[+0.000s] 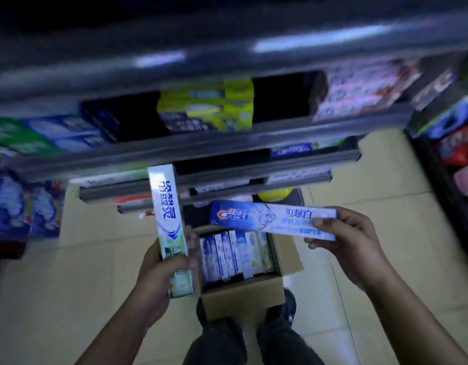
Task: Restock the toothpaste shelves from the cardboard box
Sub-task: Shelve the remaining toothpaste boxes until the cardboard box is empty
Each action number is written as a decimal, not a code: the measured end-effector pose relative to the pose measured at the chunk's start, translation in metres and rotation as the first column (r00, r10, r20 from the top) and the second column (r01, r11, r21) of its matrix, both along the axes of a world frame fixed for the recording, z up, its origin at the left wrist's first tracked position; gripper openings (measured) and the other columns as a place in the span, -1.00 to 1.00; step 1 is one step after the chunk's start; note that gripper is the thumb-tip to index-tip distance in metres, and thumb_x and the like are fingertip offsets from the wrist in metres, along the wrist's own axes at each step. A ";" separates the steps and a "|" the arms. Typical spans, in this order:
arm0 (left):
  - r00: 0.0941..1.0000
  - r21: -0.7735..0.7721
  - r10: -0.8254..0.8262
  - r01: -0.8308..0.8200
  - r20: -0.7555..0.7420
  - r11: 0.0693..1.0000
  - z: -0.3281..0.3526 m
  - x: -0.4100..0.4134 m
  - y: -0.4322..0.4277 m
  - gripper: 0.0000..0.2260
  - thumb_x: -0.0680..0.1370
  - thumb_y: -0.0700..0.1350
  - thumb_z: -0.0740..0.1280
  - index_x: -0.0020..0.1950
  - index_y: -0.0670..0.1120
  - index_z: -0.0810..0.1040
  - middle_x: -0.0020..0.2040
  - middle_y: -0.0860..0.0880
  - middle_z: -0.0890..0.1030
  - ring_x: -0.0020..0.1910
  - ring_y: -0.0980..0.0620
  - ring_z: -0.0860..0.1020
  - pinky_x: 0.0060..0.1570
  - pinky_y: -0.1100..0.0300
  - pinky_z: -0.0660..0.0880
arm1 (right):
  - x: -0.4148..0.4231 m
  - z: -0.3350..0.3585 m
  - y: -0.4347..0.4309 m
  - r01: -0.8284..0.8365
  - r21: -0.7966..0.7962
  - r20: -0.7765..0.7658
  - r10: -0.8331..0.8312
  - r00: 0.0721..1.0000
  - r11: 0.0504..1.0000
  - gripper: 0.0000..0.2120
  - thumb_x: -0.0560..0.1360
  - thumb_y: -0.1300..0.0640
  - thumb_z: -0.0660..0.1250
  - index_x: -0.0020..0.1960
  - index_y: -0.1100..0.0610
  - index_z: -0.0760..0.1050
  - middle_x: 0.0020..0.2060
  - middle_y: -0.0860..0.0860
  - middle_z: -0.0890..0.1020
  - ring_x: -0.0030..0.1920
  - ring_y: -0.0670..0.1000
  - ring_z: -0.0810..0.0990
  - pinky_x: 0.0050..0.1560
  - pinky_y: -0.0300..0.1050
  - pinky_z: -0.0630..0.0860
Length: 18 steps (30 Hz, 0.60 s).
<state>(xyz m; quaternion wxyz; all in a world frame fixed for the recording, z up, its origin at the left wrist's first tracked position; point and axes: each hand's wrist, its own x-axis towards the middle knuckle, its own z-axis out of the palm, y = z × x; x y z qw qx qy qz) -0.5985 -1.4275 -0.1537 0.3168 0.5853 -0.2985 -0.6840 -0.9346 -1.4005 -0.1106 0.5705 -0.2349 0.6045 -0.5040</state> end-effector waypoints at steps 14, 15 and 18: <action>0.998 -0.282 0.024 -0.040 -0.061 0.958 0.217 0.068 -0.013 -0.74 0.53 0.00 0.28 -0.05 -0.18 0.61 -0.38 -0.13 0.66 -0.42 -0.10 0.64 -0.41 0.10 0.59 | 0.039 0.217 -0.018 -0.006 -0.356 -0.069 -0.020 0.997 0.935 -0.78 0.32 0.21 0.40 -0.13 0.35 0.65 -0.30 0.23 0.65 -0.36 0.11 0.58 -0.37 -0.11 0.56; 0.998 -0.313 0.028 -0.042 -0.049 0.949 0.227 0.068 -0.014 -0.80 0.46 -0.05 0.36 -0.10 -0.18 0.62 -0.40 -0.12 0.64 -0.44 -0.05 0.63 -0.43 0.15 0.60 | 0.041 0.225 -0.018 -0.001 -0.374 -0.068 -0.026 0.997 0.928 -0.75 0.33 0.20 0.41 -0.10 0.37 0.64 -0.30 0.24 0.65 -0.36 0.12 0.58 -0.37 -0.11 0.56; 0.996 -0.369 -0.077 0.054 -0.047 0.928 0.242 0.068 -0.017 -0.58 0.32 -0.14 0.62 0.03 -0.29 0.55 -0.29 -0.32 0.58 -0.32 -0.22 0.59 -0.19 -0.15 0.61 | 0.047 0.239 -0.013 0.020 -0.407 -0.072 -0.054 0.996 0.913 -0.71 0.34 0.22 0.40 -0.06 0.43 0.61 -0.28 0.28 0.63 -0.37 0.14 0.53 -0.39 -0.09 0.54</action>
